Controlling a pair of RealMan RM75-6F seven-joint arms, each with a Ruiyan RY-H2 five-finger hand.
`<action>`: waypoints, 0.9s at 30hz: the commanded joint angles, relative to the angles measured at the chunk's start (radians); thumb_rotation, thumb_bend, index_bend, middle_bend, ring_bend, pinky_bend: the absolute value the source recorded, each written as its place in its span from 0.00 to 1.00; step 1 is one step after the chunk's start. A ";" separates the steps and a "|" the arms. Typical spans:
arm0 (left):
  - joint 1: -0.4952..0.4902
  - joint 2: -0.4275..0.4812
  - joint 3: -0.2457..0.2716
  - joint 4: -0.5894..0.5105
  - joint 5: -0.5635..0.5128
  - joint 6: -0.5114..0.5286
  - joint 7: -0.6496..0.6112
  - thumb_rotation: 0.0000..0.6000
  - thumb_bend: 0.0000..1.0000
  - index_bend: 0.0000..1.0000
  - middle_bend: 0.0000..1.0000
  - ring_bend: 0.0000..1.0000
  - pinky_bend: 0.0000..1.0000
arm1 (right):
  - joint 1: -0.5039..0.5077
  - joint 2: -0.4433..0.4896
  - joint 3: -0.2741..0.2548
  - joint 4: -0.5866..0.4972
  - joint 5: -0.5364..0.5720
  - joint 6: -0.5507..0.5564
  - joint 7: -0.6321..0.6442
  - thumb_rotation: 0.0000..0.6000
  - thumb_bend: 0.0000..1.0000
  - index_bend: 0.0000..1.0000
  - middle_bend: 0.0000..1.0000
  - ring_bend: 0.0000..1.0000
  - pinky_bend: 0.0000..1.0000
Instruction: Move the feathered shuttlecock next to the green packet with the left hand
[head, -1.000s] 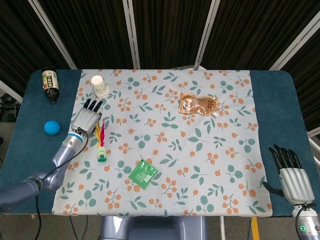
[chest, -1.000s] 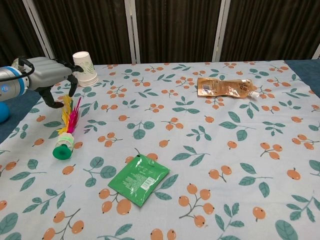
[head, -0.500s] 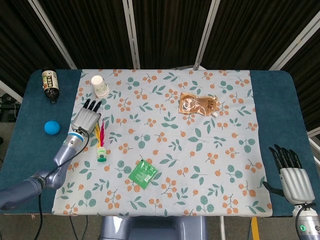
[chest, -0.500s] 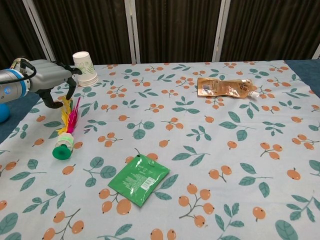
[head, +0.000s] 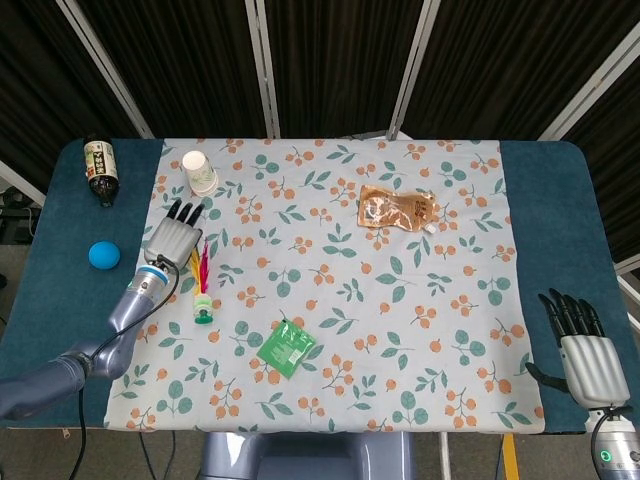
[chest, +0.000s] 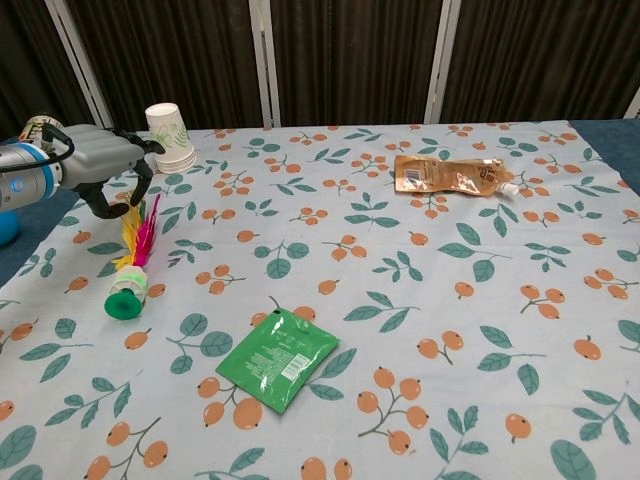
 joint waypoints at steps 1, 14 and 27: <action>-0.001 -0.002 0.001 0.001 0.000 0.001 0.000 1.00 0.46 0.53 0.00 0.00 0.00 | 0.000 0.000 0.000 0.000 0.000 0.000 0.000 1.00 0.09 0.05 0.00 0.00 0.00; -0.002 0.001 0.007 -0.008 -0.011 0.009 0.000 1.00 0.47 0.58 0.00 0.00 0.00 | 0.000 0.001 0.001 -0.002 0.002 -0.001 0.003 1.00 0.09 0.05 0.00 0.00 0.00; 0.009 0.101 0.003 -0.138 0.016 0.072 0.002 1.00 0.47 0.59 0.00 0.00 0.00 | -0.001 0.001 0.001 -0.002 0.001 0.002 0.002 1.00 0.09 0.05 0.00 0.00 0.00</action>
